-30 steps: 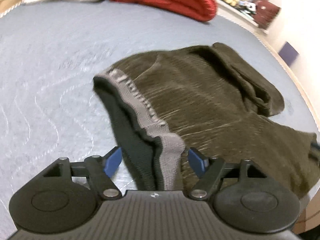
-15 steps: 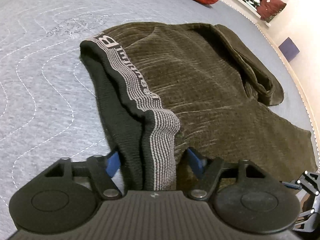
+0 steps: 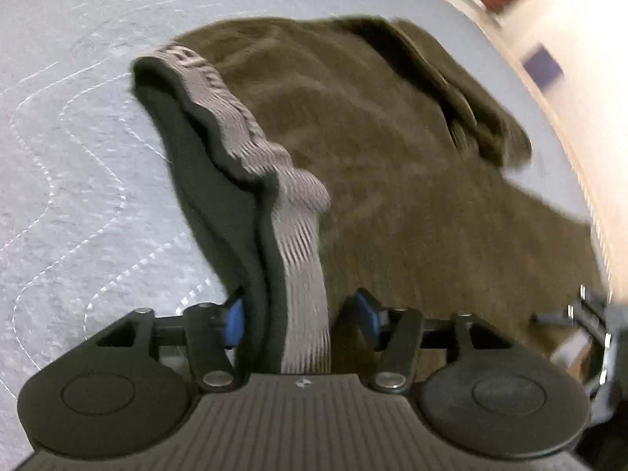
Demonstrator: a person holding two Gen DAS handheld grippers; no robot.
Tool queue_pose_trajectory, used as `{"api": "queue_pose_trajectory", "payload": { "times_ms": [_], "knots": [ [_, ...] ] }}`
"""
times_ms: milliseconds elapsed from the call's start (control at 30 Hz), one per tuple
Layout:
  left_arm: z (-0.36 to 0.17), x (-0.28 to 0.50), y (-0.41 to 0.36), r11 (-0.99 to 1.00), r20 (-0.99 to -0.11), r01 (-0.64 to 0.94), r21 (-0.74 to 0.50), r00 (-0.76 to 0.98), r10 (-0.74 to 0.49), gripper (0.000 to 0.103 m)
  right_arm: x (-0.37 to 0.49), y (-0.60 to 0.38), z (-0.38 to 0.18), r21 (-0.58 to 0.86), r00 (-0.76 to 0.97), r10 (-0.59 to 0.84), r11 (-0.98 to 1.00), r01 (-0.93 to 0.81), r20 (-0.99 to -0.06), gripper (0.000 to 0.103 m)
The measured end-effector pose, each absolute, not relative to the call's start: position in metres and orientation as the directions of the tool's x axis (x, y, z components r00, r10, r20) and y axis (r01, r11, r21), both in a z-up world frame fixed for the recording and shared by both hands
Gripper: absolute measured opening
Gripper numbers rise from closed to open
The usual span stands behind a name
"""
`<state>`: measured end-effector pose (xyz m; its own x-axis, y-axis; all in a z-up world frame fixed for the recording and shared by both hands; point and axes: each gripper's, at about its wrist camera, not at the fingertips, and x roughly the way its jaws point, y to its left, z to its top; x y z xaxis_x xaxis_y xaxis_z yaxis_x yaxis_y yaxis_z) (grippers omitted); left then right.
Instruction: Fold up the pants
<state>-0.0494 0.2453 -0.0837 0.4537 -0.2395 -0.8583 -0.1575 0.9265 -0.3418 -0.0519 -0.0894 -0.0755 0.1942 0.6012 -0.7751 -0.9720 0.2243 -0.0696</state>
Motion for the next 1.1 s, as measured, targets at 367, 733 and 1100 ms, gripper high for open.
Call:
{"api": "queue_pose_trajectory", "payload": {
  "times_ms": [367, 733, 1100],
  "knots": [
    [-0.075, -0.078, 0.226, 0.971, -0.861, -0.035, -0.236, 0.471, -0.192, 0.034, -0.057, -0.082, -0.085, -0.092, 0.158, 0.564, 0.144, -0.985, -0.81, 0.026],
    [-0.028, -0.11, 0.227, 0.994, -0.851, 0.017, -0.11, 0.515, -0.103, 0.029, -0.07, -0.081, -0.06, -0.09, 0.088, 0.599, 0.026, -0.996, -0.796, 0.013],
    [-0.011, -0.092, 0.215, 0.997, -0.831, -0.058, 0.05, 0.551, 0.074, 0.051, -0.057, -0.088, -0.041, 0.037, 0.013, 0.63, 0.067, -0.997, -0.776, 0.02]
  ]
}}
